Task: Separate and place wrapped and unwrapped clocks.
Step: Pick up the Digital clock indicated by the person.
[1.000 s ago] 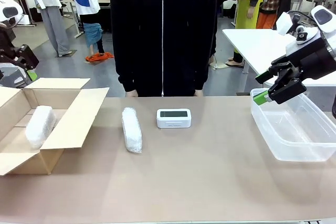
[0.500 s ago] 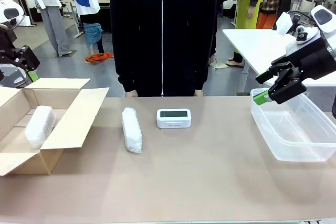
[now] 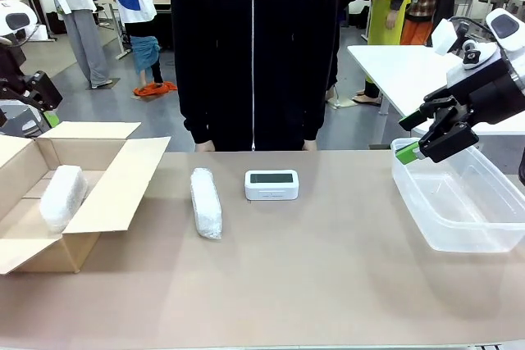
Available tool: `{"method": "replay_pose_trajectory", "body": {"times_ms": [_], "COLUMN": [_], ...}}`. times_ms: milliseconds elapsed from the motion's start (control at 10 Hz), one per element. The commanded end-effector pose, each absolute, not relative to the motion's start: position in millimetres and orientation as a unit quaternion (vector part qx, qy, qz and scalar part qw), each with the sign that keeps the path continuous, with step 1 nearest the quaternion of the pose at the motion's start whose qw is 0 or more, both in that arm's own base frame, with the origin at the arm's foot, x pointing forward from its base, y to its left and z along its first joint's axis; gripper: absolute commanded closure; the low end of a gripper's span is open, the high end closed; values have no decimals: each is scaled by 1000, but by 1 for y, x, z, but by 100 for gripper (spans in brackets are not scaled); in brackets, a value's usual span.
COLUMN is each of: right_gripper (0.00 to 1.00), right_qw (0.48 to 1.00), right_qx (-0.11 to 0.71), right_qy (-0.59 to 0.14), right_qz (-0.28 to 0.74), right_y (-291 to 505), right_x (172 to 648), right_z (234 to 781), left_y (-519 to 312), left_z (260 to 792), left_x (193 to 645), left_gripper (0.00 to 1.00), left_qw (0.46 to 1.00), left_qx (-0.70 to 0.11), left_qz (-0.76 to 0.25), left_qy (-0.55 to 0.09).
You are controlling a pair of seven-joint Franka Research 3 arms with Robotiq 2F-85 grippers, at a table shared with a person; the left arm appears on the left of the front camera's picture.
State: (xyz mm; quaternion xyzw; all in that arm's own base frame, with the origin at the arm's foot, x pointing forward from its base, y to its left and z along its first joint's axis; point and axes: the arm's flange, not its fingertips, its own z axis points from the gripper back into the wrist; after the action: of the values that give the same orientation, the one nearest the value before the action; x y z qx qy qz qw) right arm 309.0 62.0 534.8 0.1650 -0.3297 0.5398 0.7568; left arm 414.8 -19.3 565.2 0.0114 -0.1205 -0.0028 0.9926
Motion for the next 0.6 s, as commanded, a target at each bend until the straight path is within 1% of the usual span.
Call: {"method": "replay_pose_trajectory", "body": {"times_ms": [0,200,300,400,500], "right_gripper": [0,0,0,0,0], "right_qw": [747,747,747,747,747], "right_qx": [180,180,180,180,180], "right_qy": [-335,-335,-335,-335,-335], "right_qz": [545,545,545,545,545], "right_y": [63,63,63,63,63], "right_x": [313,313,313,313,313], "right_z": [533,533,533,533,533], "left_y": [-18,-19,-56,-84,-102], "left_z": [567,565,597,619,635], "left_x": [416,415,411,399,385], "left_gripper": [0,0,0,0,0], "left_qw": [993,993,973,949,922], "left_qx": [12,11,-31,-74,-114], "left_qz": [-1,-3,-119,-206,-275], "left_qy": [-120,-120,-194,-228,-245]}}
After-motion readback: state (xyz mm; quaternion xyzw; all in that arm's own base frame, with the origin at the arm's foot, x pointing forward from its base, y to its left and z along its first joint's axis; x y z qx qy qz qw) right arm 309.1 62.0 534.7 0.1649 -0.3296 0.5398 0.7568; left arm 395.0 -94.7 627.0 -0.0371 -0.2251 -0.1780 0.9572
